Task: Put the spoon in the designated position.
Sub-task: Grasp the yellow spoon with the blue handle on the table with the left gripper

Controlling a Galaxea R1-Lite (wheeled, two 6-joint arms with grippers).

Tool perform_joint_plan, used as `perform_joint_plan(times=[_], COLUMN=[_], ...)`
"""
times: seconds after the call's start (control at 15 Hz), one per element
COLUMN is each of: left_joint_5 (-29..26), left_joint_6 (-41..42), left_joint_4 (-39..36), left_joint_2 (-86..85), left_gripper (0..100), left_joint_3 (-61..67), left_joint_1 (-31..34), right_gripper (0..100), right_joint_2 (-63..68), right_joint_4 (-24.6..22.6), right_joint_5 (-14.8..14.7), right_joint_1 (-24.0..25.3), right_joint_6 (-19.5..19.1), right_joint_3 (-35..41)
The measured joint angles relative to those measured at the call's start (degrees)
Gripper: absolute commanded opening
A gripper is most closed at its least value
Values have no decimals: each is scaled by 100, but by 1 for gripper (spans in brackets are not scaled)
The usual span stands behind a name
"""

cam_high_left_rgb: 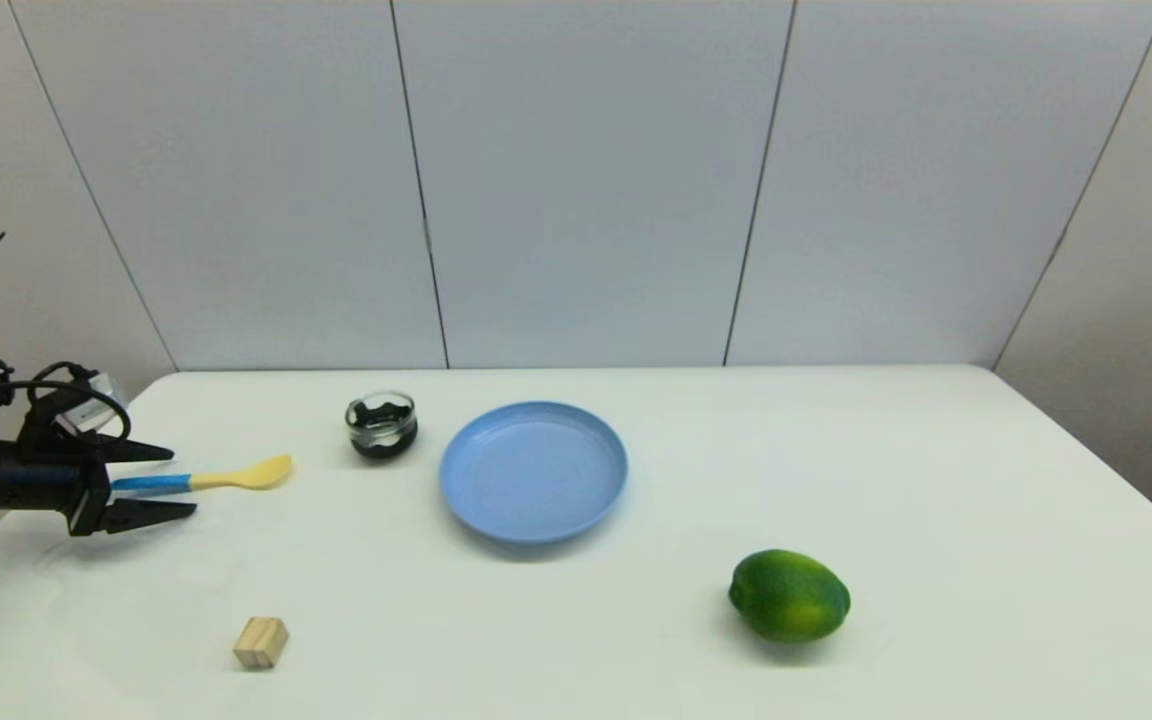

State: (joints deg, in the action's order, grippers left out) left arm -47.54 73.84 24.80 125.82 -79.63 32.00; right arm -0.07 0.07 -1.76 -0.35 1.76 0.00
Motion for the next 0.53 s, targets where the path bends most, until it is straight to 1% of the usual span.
perform_joint_plan(times=[0.53], left_joint_5=[2], left_joint_6=[15], left_joint_4=[-2], left_joint_2=[78], left_gripper=[100], left_joint_3=[-57], left_joint_1=[-76], right_gripper=[100], right_joint_2=[0], right_joint_4=[2], right_joint_5=[0], right_joint_1=[0], right_joint_6=[-2], right_joint_3=[0])
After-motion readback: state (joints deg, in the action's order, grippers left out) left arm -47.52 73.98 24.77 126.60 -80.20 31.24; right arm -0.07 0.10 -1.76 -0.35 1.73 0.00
